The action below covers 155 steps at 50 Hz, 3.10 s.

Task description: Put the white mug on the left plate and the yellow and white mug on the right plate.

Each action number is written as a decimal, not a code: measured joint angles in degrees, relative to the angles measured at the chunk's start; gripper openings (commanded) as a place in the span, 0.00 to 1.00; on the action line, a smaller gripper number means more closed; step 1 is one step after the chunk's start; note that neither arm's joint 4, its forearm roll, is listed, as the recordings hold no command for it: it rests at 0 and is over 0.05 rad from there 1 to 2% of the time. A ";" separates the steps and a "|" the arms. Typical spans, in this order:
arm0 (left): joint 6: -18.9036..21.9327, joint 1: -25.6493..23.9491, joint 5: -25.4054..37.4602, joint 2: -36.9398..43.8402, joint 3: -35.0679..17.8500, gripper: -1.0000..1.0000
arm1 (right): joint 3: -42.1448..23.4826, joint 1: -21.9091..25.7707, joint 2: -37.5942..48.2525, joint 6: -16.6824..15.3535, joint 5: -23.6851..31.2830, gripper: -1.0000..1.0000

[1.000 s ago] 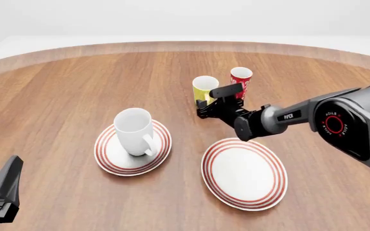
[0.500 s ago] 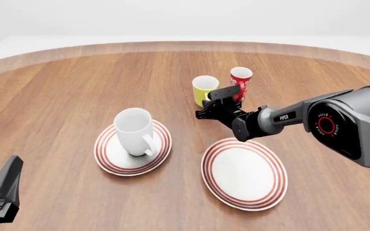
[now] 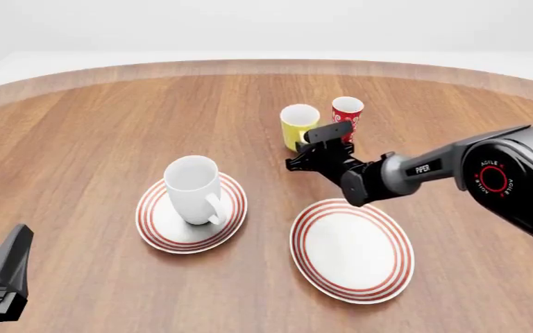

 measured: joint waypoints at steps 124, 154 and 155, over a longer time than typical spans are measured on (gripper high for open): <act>0.00 0.00 0.00 0.00 0.00 1.00 | 53.78 2.84 -73.42 -3.07 6.42 0.00; 0.00 0.00 0.00 0.00 0.00 1.00 | 59.41 3.92 -91.24 -2.00 19.57 0.00; 0.00 0.00 0.00 0.00 0.00 1.00 | 59.57 3.96 -91.60 -1.92 19.83 0.00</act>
